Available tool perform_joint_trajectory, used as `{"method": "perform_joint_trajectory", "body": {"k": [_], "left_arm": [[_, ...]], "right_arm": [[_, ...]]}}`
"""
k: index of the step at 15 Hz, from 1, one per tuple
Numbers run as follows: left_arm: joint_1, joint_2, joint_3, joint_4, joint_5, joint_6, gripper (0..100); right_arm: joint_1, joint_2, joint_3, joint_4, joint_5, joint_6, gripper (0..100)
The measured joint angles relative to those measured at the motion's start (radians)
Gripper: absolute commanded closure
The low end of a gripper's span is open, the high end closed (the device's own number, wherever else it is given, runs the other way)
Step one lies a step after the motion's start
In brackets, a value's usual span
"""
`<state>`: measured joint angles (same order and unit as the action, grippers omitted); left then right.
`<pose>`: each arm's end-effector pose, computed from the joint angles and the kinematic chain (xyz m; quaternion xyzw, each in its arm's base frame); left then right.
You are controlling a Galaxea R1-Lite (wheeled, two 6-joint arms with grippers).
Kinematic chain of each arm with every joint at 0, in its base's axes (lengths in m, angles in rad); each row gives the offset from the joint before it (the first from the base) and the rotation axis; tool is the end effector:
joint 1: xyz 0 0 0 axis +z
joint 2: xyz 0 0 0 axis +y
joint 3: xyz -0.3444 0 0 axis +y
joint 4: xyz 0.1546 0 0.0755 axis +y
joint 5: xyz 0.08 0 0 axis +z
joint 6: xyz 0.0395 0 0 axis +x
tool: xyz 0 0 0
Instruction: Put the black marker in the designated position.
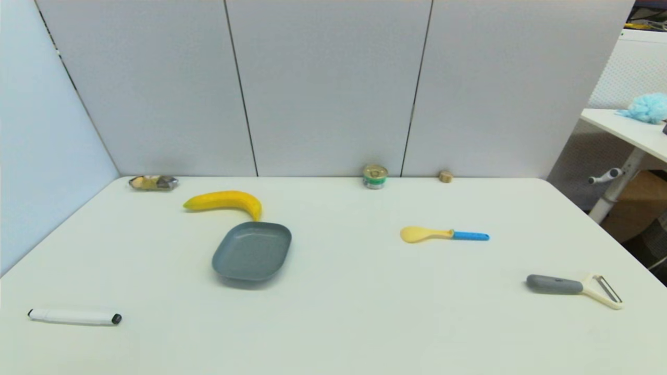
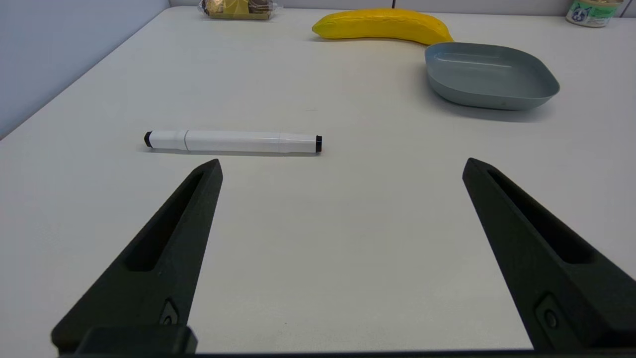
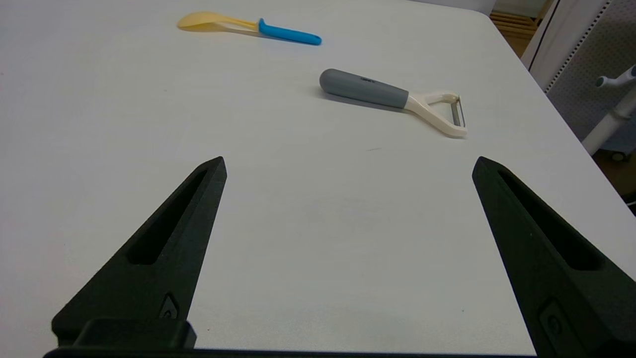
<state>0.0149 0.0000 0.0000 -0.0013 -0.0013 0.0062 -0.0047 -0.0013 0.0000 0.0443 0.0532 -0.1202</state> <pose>-0.0703 -0.0011 0.0757 0.0031 -0.0006 0.0068 1.0000 -0.0706 0.0024 0.0701 -0.0594 0.0200 0.0255 0.9977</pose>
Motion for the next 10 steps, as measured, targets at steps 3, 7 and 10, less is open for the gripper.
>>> {"method": "perform_joint_trajectory", "body": {"k": [3,7,10], "left_arm": [[0.000,0.000,0.000,0.000,0.000,0.000,0],[0.000,0.000,0.000,0.000,0.000,0.000,0],[0.000,0.000,0.000,0.000,0.000,0.000,0]], "right_arm": [[0.000,0.000,0.000,0.000,0.000,0.000,0],[0.000,0.000,0.000,0.000,0.000,0.000,0],[0.000,0.000,0.000,0.000,0.000,0.000,0]]}}
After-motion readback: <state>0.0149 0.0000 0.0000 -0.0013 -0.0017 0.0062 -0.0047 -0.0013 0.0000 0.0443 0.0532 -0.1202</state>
